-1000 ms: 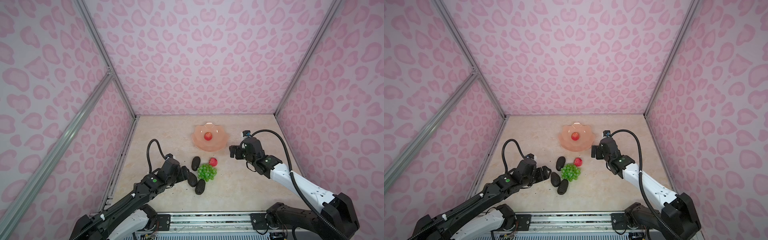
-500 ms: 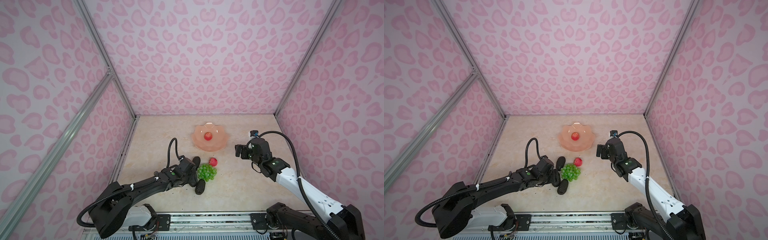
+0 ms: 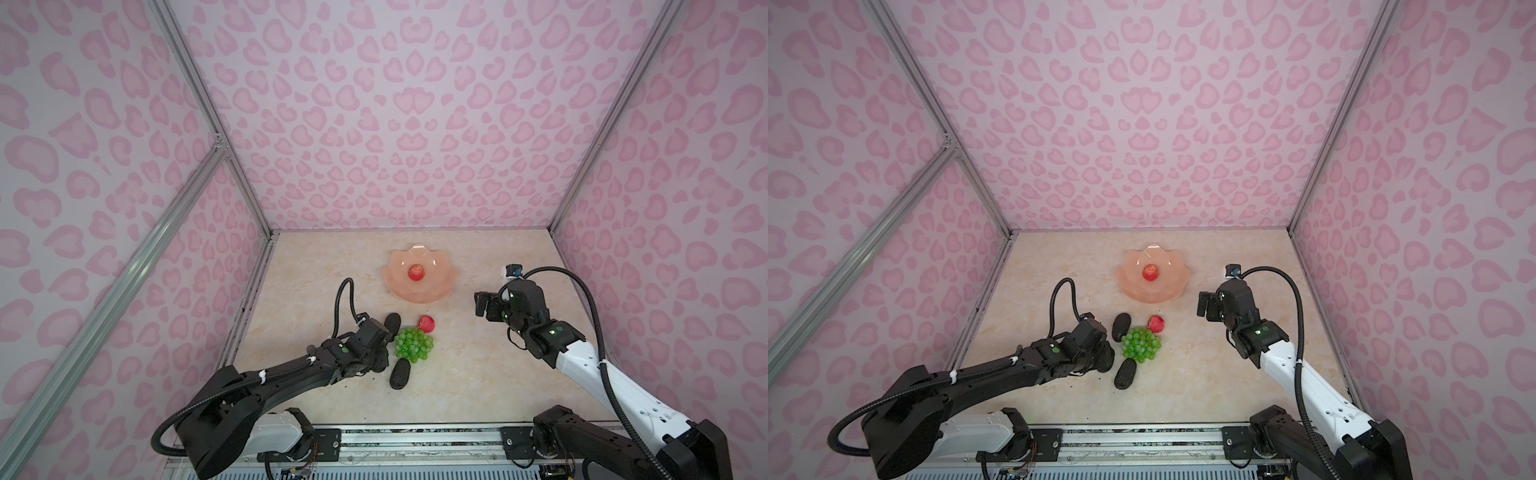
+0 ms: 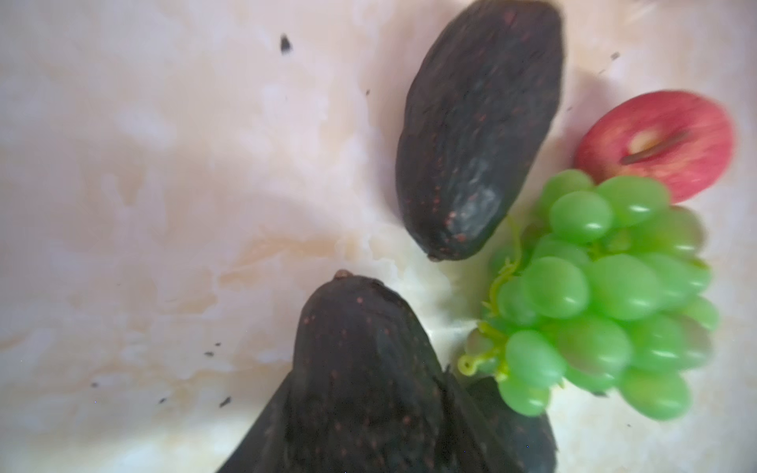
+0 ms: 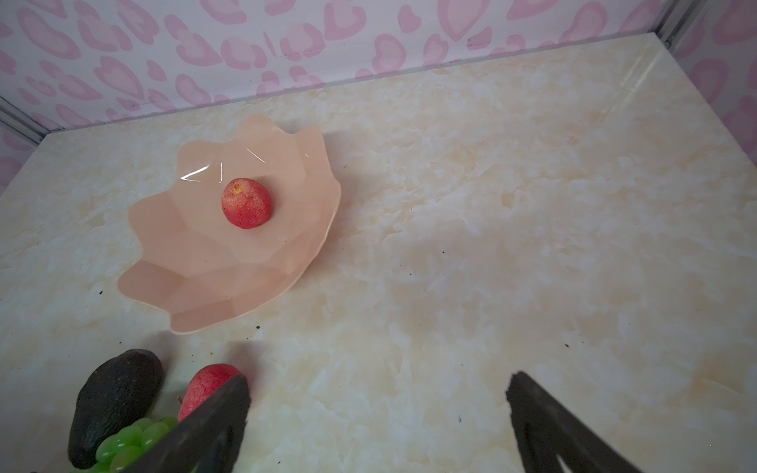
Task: Place and organize the fake fruits in the fruit bowl
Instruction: 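Grasp the nearest avocado with the left gripper while the right gripper withdraws, then carry the avocado with the left gripper into the bowl and release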
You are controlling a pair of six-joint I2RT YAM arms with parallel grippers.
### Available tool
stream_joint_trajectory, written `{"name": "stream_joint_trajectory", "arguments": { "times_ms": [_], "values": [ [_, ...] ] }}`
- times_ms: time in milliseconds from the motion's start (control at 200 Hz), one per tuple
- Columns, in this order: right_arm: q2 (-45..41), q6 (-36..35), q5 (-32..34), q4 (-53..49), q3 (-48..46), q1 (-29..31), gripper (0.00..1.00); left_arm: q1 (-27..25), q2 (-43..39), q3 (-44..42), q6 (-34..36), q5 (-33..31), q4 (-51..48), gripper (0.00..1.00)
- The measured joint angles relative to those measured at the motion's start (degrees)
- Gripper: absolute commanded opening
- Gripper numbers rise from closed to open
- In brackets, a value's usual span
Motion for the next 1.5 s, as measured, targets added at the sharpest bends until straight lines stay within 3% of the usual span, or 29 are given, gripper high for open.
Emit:
{"name": "stream_joint_trajectory", "arguments": {
  "times_ms": [115, 235, 470, 660, 1000, 1255, 1500],
  "values": [
    [0.0, 0.0, -0.02, -0.02, -0.02, -0.24, 0.98, 1.11, -3.69, 6.25, 4.83, -1.99, -4.17, 0.45],
    [-0.09, 0.0, -0.02, -0.04, -0.02, -0.37, 0.98, 4.9, 0.22, 16.37, 11.47, -1.95, -6.03, 0.45],
    [-2.62, 0.66, -1.16, -0.57, -1.68, -0.37, 0.98, 12.11, 22.73, 37.79, 22.71, 2.45, -6.97, 0.45],
    [-6.01, 1.55, -1.33, -2.51, -3.52, -0.37, 0.98, 13.27, 37.03, 51.39, 26.36, 5.64, -7.58, 0.45],
    [-7.02, 2.01, -1.53, -3.21, -4.7, -0.42, 0.98, 13.51, 51.52, 63.08, 26.03, 7.41, -10.69, 0.48],
    [-5.68, 2.14, -1.77, -3.19, -4.61, -0.44, 0.98, 13.49, 55.1, 66.66, 24.3, 7.58, -12.74, 0.64],
    [-4.46, 2.16, -2.19, -3.15, -4.33, -0.52, 0.97, 13.49, 55.17, 67.91, 23.34, 8.22, -13.2, 0.66]
  ]
}}
